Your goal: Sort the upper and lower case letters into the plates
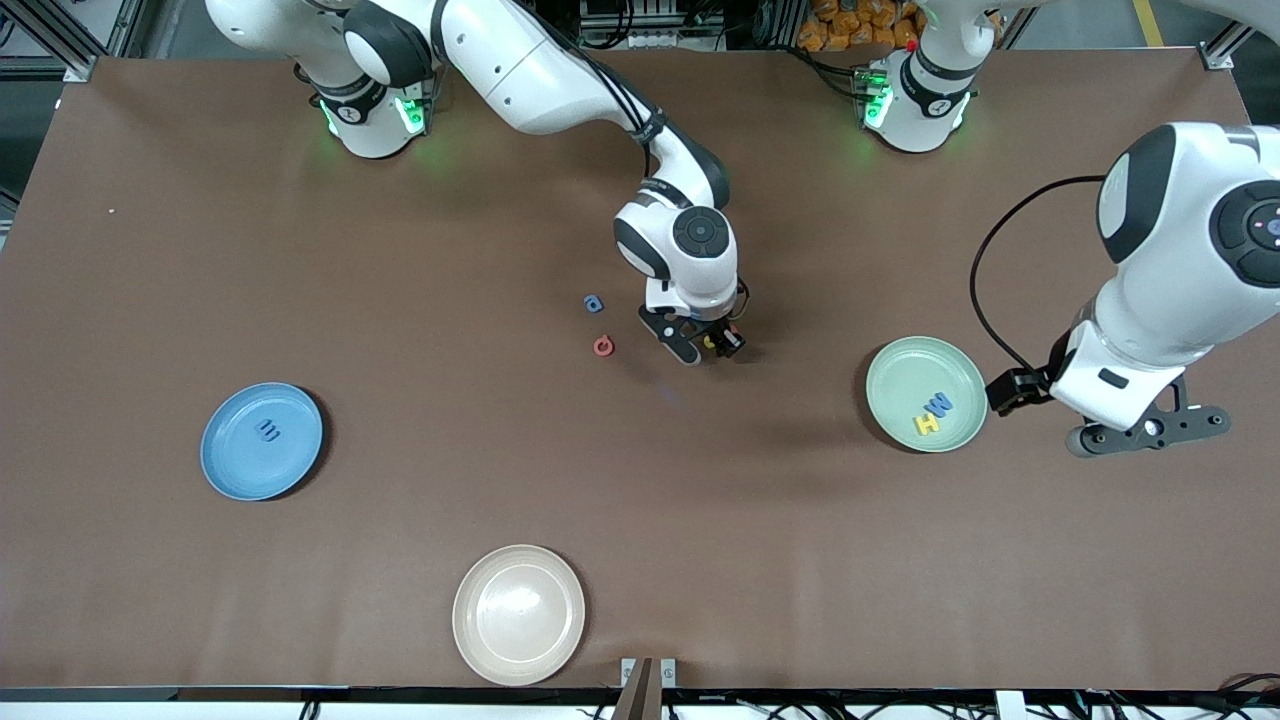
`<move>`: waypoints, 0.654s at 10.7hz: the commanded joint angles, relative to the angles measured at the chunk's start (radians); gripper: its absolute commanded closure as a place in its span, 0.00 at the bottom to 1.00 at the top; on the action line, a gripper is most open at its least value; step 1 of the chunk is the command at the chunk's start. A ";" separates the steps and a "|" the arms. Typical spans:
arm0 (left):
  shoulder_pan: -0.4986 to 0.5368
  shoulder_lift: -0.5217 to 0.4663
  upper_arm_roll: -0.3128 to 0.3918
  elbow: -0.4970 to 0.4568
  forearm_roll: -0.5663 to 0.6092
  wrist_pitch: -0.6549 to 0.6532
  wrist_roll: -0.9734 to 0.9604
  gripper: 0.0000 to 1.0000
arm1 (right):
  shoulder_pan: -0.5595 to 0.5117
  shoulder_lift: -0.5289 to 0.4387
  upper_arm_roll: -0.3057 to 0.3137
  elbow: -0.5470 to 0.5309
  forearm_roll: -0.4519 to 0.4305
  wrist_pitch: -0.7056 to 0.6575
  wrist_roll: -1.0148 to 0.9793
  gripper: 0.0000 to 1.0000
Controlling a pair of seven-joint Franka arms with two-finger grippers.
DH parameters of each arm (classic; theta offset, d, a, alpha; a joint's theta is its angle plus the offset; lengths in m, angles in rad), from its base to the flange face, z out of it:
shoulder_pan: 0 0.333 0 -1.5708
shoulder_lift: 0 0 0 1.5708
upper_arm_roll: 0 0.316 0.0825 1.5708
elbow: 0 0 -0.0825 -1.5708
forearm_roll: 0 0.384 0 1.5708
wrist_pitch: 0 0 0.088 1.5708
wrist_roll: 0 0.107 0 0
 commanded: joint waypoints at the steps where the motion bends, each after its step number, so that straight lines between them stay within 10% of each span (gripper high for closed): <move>1: 0.005 -0.053 -0.006 -0.009 -0.025 -0.062 0.016 0.00 | 0.012 0.027 -0.014 0.033 0.017 0.007 0.020 1.00; 7: -0.007 -0.065 -0.107 -0.019 -0.031 -0.102 -0.010 0.00 | -0.078 -0.088 -0.009 0.021 0.012 -0.111 -0.118 1.00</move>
